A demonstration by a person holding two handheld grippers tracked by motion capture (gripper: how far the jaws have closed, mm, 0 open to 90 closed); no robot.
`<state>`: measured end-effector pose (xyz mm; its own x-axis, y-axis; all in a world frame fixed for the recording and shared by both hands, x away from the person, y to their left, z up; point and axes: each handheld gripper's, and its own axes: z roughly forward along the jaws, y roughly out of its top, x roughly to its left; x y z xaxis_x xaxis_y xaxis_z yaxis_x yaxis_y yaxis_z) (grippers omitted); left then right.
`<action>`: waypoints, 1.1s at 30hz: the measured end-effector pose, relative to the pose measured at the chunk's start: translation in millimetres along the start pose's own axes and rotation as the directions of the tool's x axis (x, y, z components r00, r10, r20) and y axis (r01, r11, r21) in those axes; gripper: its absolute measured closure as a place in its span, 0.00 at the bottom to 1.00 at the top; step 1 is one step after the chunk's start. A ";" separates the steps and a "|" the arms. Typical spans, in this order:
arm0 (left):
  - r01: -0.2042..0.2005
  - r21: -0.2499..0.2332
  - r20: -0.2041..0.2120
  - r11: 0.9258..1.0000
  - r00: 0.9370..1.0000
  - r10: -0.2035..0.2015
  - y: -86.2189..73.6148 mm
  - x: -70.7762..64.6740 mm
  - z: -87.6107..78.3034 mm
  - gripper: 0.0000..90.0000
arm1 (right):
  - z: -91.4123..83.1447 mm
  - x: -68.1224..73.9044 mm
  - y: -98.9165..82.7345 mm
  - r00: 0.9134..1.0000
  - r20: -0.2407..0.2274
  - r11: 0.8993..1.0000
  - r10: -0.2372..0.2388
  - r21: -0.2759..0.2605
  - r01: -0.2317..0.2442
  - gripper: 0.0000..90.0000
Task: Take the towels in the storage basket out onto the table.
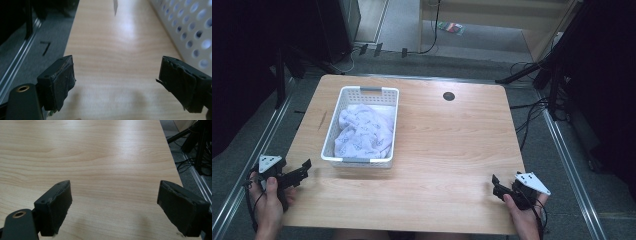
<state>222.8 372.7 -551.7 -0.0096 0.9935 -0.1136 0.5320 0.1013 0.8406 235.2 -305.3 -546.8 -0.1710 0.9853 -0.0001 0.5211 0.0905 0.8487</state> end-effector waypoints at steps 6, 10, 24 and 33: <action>0.020 0.034 0.087 0.999 0.996 -0.023 0.2 7.3 -1.0 0.16 | 3.4 0.0 1.2 1.000 0.015 1.000 0.007 0.017 -0.007 0.15; -0.006 0.044 0.072 0.999 0.997 0.003 1.5 5.5 -4.2 0.14 | 2.2 0.0 0.6 1.000 0.013 1.000 0.003 0.009 -0.003 0.15; -0.012 0.012 0.130 1.000 0.991 0.010 31.3 -8.1 -22.3 0.02 | 6.8 0.5 2.6 1.000 -0.023 0.999 -0.005 0.036 0.006 0.15; -0.039 0.036 0.152 0.999 0.988 0.033 61.0 -23.6 -28.8 0.02 | 5.1 0.6 1.7 1.000 0.004 0.999 0.004 0.040 -0.004 0.15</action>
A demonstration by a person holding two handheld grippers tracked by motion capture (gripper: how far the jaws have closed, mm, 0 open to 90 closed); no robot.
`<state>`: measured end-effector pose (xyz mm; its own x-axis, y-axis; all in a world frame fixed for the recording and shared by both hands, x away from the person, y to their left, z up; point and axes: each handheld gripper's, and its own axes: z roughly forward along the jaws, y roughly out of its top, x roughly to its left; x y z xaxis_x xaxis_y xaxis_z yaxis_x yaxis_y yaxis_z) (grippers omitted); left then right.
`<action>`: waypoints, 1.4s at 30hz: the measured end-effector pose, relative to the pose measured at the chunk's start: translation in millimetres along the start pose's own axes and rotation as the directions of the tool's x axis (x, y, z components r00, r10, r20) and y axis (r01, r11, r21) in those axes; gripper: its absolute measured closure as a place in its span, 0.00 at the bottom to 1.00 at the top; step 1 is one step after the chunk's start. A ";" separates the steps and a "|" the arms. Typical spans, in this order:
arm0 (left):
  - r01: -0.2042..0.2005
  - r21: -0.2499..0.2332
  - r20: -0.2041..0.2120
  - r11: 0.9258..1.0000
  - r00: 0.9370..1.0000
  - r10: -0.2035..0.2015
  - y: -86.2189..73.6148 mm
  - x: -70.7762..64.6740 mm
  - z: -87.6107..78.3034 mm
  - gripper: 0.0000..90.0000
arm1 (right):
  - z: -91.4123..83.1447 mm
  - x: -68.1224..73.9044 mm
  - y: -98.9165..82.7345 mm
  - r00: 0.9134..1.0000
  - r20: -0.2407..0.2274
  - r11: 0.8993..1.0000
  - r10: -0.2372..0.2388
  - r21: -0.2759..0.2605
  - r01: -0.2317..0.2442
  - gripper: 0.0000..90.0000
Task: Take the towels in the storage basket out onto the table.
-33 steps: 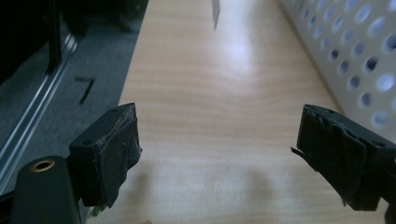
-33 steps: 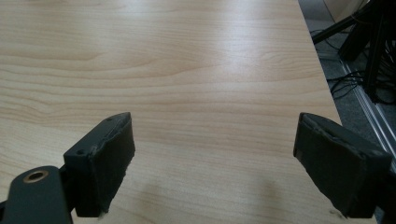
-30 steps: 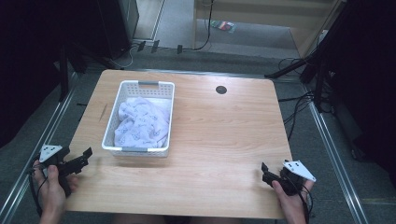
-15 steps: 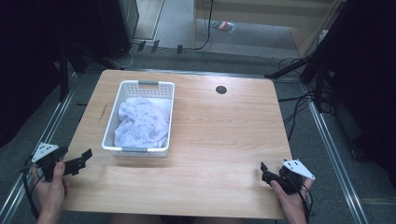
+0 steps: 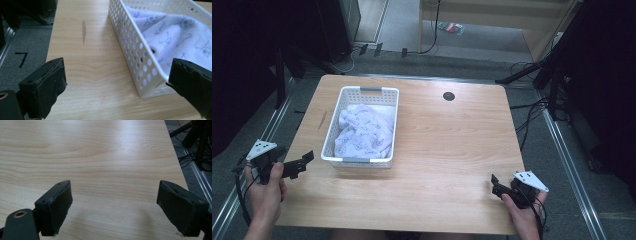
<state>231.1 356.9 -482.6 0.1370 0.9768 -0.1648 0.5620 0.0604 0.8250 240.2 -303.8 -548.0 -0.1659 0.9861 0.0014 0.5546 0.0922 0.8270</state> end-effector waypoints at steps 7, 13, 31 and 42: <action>-0.006 0.045 -0.008 0.999 1.000 0.006 18.8 -10.1 7.8 0.02 | -0.1 0.9 -0.2 1.000 -0.005 1.000 -0.008 0.002 0.008 0.15; -0.042 0.063 -0.006 0.997 0.999 0.042 33.8 -19.4 14.9 0.02 | -0.3 0.6 -0.3 1.000 -0.009 1.000 -0.008 0.004 0.008 0.15; -0.104 0.139 0.025 0.985 0.995 0.101 79.7 -46.9 33.8 0.02 | 0.0 0.6 -0.1 1.000 -0.008 1.000 -0.004 0.009 0.004 0.15; -0.151 0.189 0.067 0.970 0.988 0.140 92.6 -76.3 54.1 0.02 | 0.3 0.3 -0.1 1.000 -0.010 1.000 -0.001 0.009 0.001 0.15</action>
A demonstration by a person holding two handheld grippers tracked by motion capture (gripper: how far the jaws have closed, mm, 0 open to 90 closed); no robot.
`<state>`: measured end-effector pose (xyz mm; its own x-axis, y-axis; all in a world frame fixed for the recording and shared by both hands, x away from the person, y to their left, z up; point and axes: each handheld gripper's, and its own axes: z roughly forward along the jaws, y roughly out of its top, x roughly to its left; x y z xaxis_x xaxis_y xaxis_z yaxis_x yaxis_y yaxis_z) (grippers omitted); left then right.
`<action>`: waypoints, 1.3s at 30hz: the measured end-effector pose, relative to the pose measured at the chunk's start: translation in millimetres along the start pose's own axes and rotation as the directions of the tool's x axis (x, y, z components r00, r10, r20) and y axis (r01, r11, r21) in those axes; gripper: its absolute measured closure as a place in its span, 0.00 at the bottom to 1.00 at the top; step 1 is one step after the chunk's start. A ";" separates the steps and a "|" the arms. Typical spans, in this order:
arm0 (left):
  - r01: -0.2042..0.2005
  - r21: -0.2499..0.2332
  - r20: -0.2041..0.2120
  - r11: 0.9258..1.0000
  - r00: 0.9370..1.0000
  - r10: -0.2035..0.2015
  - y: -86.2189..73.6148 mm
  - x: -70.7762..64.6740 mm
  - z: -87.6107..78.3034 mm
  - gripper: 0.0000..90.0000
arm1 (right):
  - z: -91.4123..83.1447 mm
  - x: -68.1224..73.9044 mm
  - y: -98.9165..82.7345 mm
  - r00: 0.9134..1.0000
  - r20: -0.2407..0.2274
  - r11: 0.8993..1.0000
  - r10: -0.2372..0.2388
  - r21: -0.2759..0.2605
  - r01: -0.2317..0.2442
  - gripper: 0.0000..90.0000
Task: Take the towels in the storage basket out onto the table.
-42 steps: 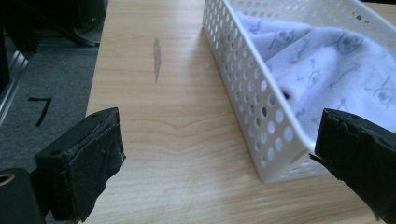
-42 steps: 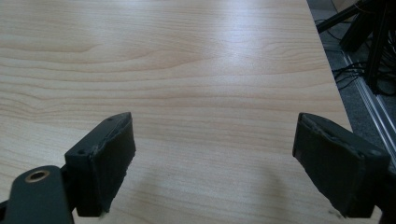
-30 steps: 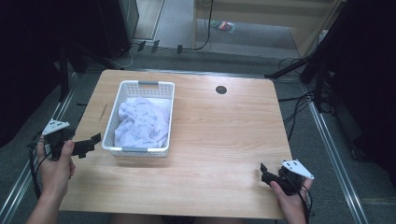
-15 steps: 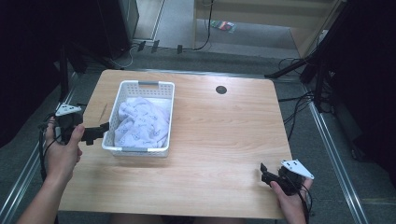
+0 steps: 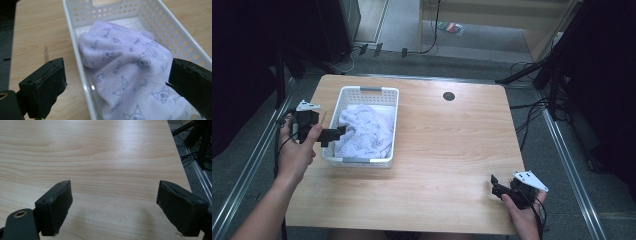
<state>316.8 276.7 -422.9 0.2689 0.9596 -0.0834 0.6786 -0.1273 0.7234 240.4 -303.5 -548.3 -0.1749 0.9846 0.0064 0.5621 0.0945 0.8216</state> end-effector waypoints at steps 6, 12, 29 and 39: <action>-0.009 0.039 0.020 0.999 1.000 0.008 4.0 -11.7 12.9 0.00 | 0.0 0.0 -0.1 1.000 0.000 1.000 0.000 0.003 0.000 0.15; 0.003 0.094 0.035 0.996 0.999 -0.006 9.5 -22.2 28.9 0.00 | 0.2 -0.2 -0.1 1.000 0.000 1.000 0.000 0.005 0.000 0.15; 0.027 0.279 0.038 0.960 0.999 -0.039 19.6 -35.0 87.8 0.00 | -0.3 -0.4 -0.2 1.000 0.002 1.000 0.004 0.006 -0.004 0.15; 0.034 0.390 0.017 0.920 0.999 -0.044 21.0 -33.7 111.5 0.00 | -0.4 -0.4 -0.2 1.000 0.002 1.000 0.004 0.004 -0.004 0.15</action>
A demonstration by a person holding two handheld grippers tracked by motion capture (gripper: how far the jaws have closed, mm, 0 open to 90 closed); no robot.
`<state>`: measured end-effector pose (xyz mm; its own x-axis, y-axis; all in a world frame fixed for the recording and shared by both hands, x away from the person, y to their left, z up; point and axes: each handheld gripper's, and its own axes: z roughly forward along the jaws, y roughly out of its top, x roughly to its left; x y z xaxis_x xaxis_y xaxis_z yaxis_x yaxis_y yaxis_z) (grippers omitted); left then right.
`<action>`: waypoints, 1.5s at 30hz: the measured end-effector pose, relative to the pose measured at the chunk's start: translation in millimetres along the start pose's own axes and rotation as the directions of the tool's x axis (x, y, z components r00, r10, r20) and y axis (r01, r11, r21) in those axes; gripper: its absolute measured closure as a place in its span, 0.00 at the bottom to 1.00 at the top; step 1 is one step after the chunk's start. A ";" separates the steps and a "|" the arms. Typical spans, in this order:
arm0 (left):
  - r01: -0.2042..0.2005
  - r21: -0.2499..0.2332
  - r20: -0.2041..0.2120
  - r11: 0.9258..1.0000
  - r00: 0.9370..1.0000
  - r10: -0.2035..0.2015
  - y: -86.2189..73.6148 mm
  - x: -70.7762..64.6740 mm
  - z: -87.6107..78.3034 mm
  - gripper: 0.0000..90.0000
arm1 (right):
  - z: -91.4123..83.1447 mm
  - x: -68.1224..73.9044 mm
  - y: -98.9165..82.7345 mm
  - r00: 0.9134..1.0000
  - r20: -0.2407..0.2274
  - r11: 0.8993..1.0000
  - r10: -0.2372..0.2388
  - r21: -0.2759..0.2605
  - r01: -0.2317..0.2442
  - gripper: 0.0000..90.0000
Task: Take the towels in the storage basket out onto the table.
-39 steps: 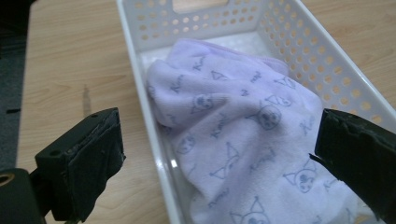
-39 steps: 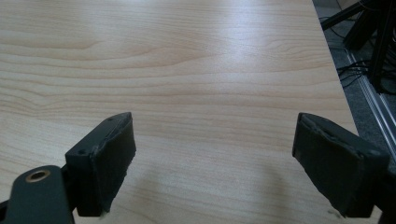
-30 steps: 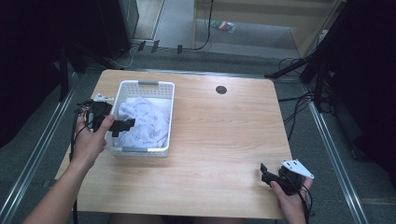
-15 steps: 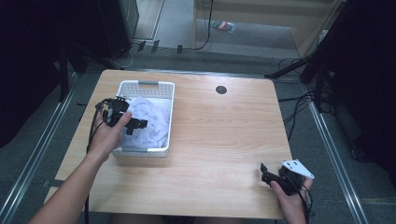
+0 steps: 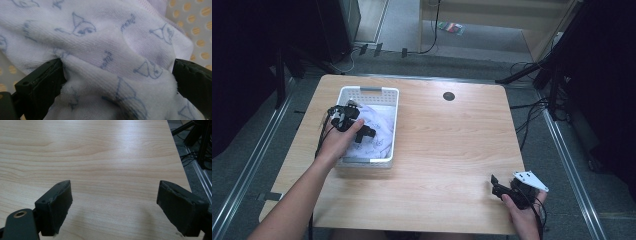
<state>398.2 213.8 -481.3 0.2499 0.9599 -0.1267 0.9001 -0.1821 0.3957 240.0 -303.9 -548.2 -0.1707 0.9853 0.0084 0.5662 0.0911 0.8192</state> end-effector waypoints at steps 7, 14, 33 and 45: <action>0.009 0.066 -0.038 0.998 0.999 -0.006 4.8 -1.8 17.3 0.00 | 0.0 0.0 0.0 1.000 0.001 1.000 0.000 0.000 0.000 0.15; 0.020 0.086 -0.062 0.996 0.998 -0.015 6.2 -1.4 27.9 0.00 | 0.0 0.0 0.0 1.000 0.001 1.000 0.001 0.000 -0.001 0.15; -0.061 0.115 -0.132 0.991 0.988 0.076 5.6 -13.9 37.5 0.26 | 0.4 -0.1 0.1 1.000 0.000 1.000 -0.005 0.000 0.005 0.15; -0.055 0.094 -0.070 0.994 0.996 0.062 7.1 -12.5 25.7 0.70 | 0.7 -0.3 0.1 1.000 -0.003 1.000 -0.003 0.005 0.003 0.15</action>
<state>410.6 195.0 -500.2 0.2797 0.9594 -0.0374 0.9144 -0.2543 0.3149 240.7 -304.1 -548.5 -0.1746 0.9846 0.0076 0.5701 0.0948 0.8161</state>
